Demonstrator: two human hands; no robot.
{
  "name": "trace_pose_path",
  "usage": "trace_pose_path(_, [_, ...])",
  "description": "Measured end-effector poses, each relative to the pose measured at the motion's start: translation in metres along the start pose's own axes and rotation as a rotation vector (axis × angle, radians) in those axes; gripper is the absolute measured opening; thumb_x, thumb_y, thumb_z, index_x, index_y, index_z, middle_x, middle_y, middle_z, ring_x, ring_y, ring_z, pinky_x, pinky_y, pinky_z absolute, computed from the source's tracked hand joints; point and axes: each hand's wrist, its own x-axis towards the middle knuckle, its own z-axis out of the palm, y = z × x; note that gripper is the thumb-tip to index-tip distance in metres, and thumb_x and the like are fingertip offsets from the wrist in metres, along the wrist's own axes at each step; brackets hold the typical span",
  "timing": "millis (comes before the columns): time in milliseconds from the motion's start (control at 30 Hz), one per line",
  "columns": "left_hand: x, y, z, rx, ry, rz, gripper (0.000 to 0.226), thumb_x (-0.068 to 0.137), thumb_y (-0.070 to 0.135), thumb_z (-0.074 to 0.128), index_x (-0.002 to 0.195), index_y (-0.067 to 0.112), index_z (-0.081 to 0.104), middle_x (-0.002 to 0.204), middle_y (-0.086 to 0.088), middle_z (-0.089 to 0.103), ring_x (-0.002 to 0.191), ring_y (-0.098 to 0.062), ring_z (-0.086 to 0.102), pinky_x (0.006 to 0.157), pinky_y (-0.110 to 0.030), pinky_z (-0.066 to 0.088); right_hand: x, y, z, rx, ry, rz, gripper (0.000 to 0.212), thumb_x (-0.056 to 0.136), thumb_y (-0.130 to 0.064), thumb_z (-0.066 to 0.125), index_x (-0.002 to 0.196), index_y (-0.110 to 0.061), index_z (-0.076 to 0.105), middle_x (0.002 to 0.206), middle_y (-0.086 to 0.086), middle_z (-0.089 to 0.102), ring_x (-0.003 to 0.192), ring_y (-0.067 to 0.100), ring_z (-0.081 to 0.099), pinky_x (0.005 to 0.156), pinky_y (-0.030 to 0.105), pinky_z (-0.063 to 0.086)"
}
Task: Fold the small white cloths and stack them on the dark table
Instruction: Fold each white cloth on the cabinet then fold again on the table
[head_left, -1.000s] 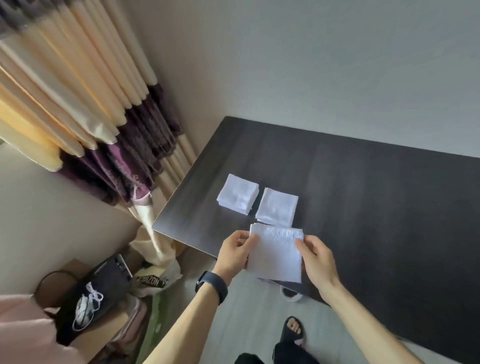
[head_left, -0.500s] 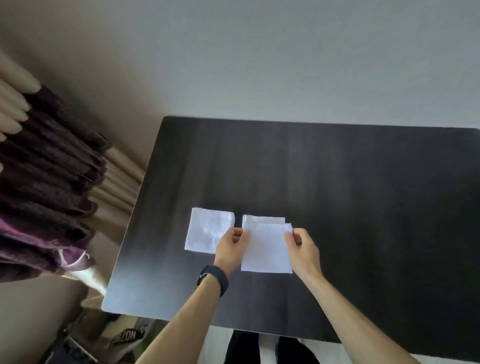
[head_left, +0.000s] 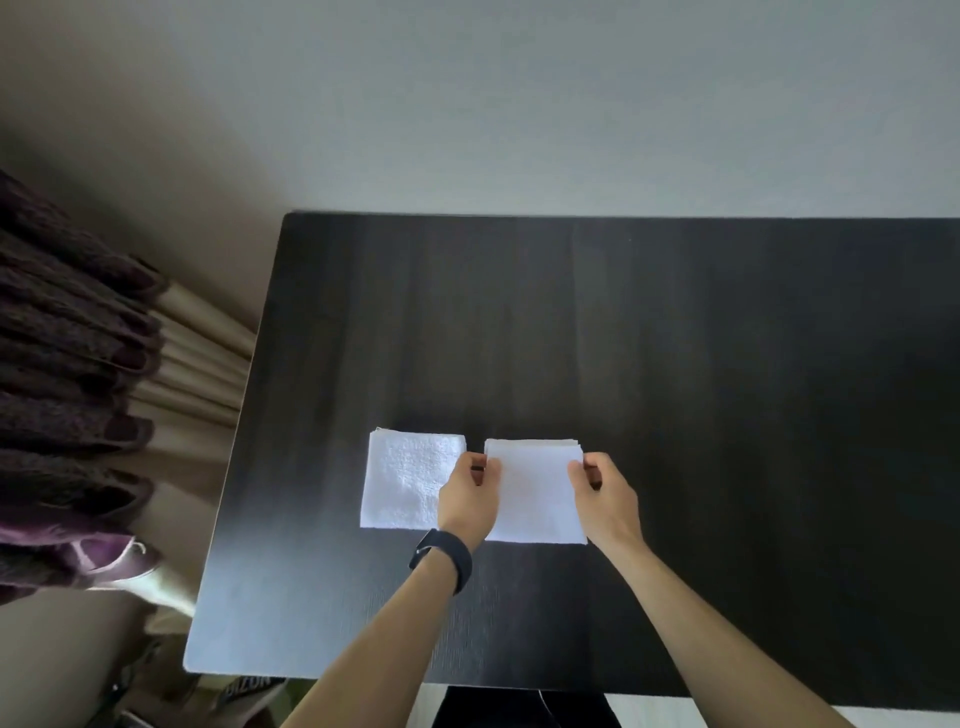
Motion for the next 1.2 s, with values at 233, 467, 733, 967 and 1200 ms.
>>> trace_pose_path(233, [0.002,0.004,0.004,0.005,0.03,-0.017,0.017,0.103,0.04,0.044,0.109,0.025,0.049,0.094,0.012,0.057,0.081,-0.005,0.054,0.075,-0.026,0.044,0.01,0.004,0.004,-0.046,0.0,-0.015,0.018,0.102,-0.04,0.045,0.106,-0.024,0.053,0.101,-0.003,0.064,0.087,0.011,0.059,0.062,0.018,0.041])
trace_pose_path(467, [-0.008,0.008,0.005,0.239,0.15,0.15,0.025,0.101,0.043,0.044,0.119,0.026,0.046,0.119,0.006,0.056,0.093,-0.015,0.059,0.078,-0.038,0.055,0.013,0.008,0.011,-0.099,0.106,-0.019,0.023,0.099,-0.046,0.048,0.106,-0.025,0.054,0.098,-0.005,0.065,0.084,0.011,0.062,0.061,0.021,0.045])
trace_pose_path(733, [-0.006,-0.03,0.003,0.896,0.227,0.834,0.063,0.096,0.041,0.051,0.152,0.017,0.036,0.163,-0.001,0.023,0.148,-0.023,0.025,0.119,-0.045,0.021,-0.01,0.036,0.02,-0.324,0.31,-0.407,0.04,0.099,-0.041,0.044,0.131,-0.02,0.053,0.136,-0.002,0.055,0.12,0.015,0.053,0.093,0.03,0.052])
trace_pose_path(967, [0.025,-0.035,0.0,1.059,0.159,0.786,0.071,0.1,0.053,0.035,0.158,0.017,0.019,0.166,0.003,0.011,0.152,-0.016,0.011,0.12,-0.051,0.014,0.01,0.044,0.033,-0.706,0.196,-0.522,0.058,0.104,-0.04,0.025,0.156,-0.015,0.025,0.164,0.002,0.02,0.15,0.021,0.021,0.117,0.046,0.029])
trace_pose_path(1200, [0.037,-0.043,0.003,1.058,0.101,0.756,0.073,0.099,0.058,0.03,0.158,0.018,0.018,0.165,0.002,0.013,0.152,-0.016,0.012,0.122,-0.049,0.012,0.019,0.052,0.037,-0.745,0.16,-0.53,0.064,0.103,-0.049,0.017,0.157,-0.015,0.021,0.164,0.003,0.02,0.15,0.022,0.023,0.117,0.047,0.029])
